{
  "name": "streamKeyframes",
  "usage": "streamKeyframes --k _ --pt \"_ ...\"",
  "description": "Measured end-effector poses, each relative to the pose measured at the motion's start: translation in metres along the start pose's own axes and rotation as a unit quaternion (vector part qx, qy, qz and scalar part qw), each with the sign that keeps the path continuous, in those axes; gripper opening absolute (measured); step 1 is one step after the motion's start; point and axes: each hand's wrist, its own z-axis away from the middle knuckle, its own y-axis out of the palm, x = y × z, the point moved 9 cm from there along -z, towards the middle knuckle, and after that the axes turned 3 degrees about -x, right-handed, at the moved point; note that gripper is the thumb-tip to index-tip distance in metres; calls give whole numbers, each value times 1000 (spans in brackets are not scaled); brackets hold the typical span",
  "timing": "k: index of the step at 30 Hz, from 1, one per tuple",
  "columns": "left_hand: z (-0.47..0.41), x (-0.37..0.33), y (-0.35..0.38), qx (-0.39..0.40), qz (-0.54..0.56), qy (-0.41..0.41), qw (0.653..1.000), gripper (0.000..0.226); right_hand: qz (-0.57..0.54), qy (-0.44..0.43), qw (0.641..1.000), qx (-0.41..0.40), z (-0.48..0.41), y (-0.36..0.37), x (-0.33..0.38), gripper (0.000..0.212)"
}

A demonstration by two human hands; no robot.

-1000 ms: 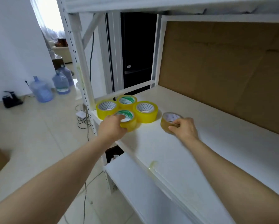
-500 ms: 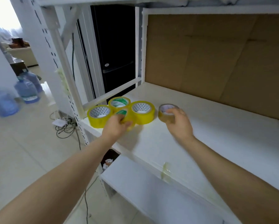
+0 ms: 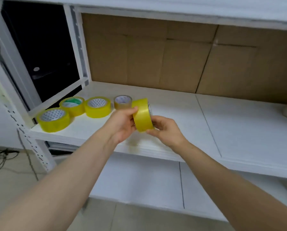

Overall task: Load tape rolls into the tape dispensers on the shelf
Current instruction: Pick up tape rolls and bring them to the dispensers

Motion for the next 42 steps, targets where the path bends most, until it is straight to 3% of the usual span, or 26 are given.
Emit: streamKeyframes --k 9,17,23,29,33,35,42 --pt "19 71 192 131 -84 -8 988 14 -21 40 991 -122 97 -173 -34 38" --pt "37 202 401 157 -86 -89 980 26 -5 111 970 -217 218 -371 -101 32" --pt "43 266 499 166 -100 -109 975 24 -59 115 949 -289 275 -464 -146 26" --pt "20 277 548 145 -272 -66 949 27 -128 125 921 -346 283 -532 -179 27" --pt "-18 249 571 113 -378 118 911 41 -155 145 904 -372 262 -569 -194 25" --pt "-32 243 583 134 -362 173 906 36 -152 135 903 -379 246 -584 -194 21" --pt "-75 236 602 146 -309 236 910 17 -147 109 916 -358 202 -615 -198 23"
